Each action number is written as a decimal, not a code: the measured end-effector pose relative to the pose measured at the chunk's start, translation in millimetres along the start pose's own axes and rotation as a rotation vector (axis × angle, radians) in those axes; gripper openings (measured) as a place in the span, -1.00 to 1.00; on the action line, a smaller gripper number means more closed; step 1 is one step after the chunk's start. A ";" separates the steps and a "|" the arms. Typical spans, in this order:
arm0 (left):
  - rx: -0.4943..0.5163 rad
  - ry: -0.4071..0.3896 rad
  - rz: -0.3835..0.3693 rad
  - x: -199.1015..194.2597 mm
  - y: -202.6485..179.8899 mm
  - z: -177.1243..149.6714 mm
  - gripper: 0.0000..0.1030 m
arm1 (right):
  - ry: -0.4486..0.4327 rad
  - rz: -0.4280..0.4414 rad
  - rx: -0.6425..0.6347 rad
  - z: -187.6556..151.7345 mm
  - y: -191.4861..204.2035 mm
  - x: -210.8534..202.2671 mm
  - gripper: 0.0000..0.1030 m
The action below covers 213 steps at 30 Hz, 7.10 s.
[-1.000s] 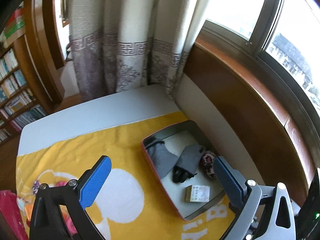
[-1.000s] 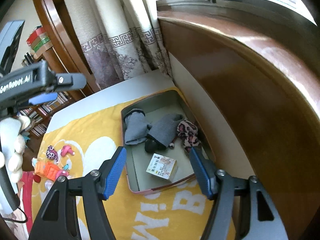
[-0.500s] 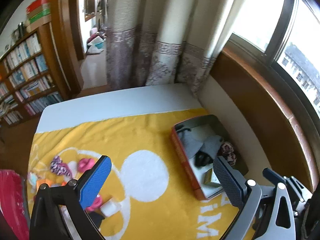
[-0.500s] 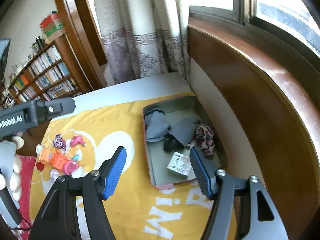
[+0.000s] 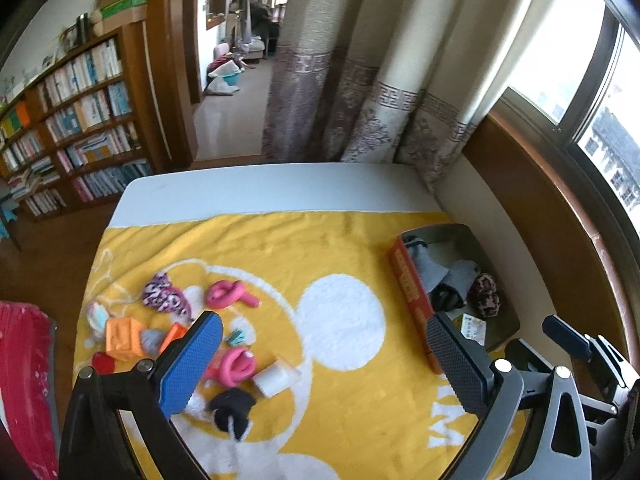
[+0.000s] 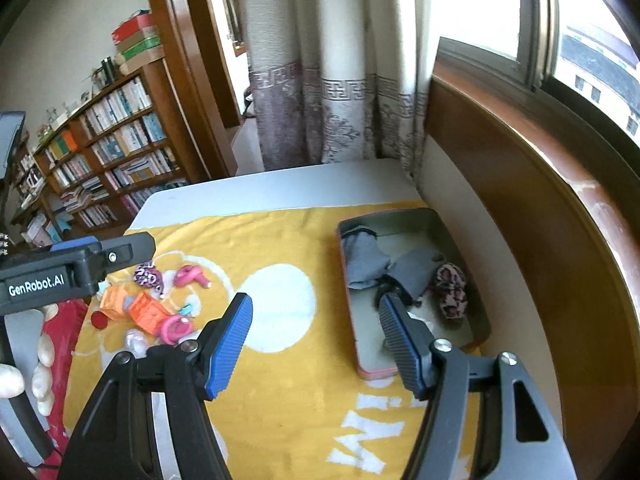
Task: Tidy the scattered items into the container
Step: 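Move both tools back over the remaining toys on the rug, then grasp the orange rubber block with the left tool while the right tool grasps the black sock, then carry the orange block and black sock to the grey tray and release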
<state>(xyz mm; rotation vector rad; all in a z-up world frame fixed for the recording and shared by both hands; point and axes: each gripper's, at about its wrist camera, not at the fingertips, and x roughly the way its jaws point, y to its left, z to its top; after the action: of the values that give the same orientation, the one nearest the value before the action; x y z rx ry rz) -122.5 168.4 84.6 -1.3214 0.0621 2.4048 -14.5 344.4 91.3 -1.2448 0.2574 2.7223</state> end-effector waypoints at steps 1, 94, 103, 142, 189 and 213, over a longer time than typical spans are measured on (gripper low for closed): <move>-0.007 -0.002 0.003 -3.4 5.8 -2.4 1.00 | -0.002 0.005 -0.009 0.4 6.7 -0.9 0.36; -0.402 0.339 -0.034 163.7 317.1 -67.3 0.94 | 0.485 0.114 0.022 -105.5 192.4 184.2 0.25; -0.451 0.336 -0.083 162.9 320.0 -70.5 0.55 | 0.489 0.119 0.014 -104.3 189.3 183.1 0.24; -0.426 0.295 -0.086 79.6 256.5 -118.6 0.22 | 0.460 0.269 0.013 -99.5 132.0 147.9 -0.80; -0.143 0.243 -0.263 66.0 45.1 -53.8 0.22 | 0.132 0.077 0.282 -69.6 -55.0 58.9 -0.16; 0.013 0.261 -0.355 142.1 -152.0 36.8 0.24 | 0.038 0.056 0.301 -38.5 -155.2 56.9 -0.16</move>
<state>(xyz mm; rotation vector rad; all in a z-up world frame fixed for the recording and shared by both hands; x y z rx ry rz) -165.0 361.8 11.0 -1.4920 -0.0786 1.9285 7.2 490.8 8.2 -1.2182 0.6872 2.5809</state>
